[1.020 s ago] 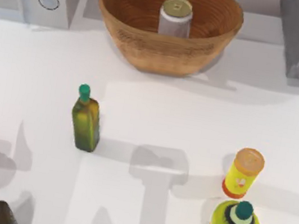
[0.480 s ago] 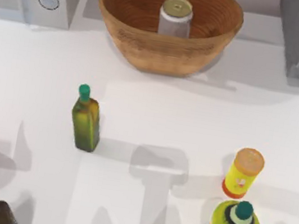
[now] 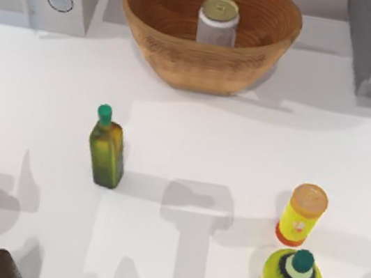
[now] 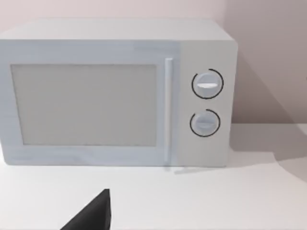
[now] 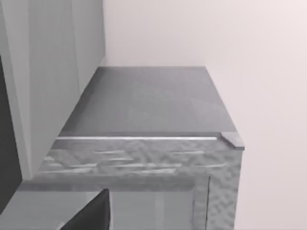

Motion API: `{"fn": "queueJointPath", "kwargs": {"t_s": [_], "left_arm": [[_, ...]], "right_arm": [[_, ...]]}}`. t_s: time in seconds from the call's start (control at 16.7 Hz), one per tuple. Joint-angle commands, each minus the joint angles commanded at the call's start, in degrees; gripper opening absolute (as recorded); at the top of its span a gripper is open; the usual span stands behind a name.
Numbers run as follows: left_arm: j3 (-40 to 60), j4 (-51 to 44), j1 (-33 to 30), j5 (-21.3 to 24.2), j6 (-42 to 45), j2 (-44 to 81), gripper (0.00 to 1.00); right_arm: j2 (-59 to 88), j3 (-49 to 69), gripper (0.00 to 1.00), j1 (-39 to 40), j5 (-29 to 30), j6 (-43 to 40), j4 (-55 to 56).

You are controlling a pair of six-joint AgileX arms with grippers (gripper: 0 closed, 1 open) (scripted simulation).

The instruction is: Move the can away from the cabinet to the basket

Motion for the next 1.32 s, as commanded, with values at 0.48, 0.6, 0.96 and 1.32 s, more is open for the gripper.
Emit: {"fn": "queueJointPath", "kwargs": {"t_s": [0.48, 0.6, 0.96, 1.32], "left_arm": [[0.0, 0.0, 0.0, 0.0, 0.0, 0.0, 1.00], [0.0, 0.0, 0.0, 0.0, 0.0, 0.0, 1.00], [0.0, 0.0, 0.0, 0.0, 0.0, 0.0, 1.00], [0.0, 0.0, 0.0, 0.0, 0.0, 0.0, 1.00]], "right_arm": [[0.7, 1.3, 1.00, 11.8, 12.0, -0.1, -0.6], [0.9, 1.7, 1.00, 20.1, 20.3, -0.1, -1.1], [0.4, 1.5, 1.00, 52.0, 52.2, -0.3, -2.6], [-1.8, -0.3, 1.00, 78.4, 78.5, -0.4, -3.1]]}}
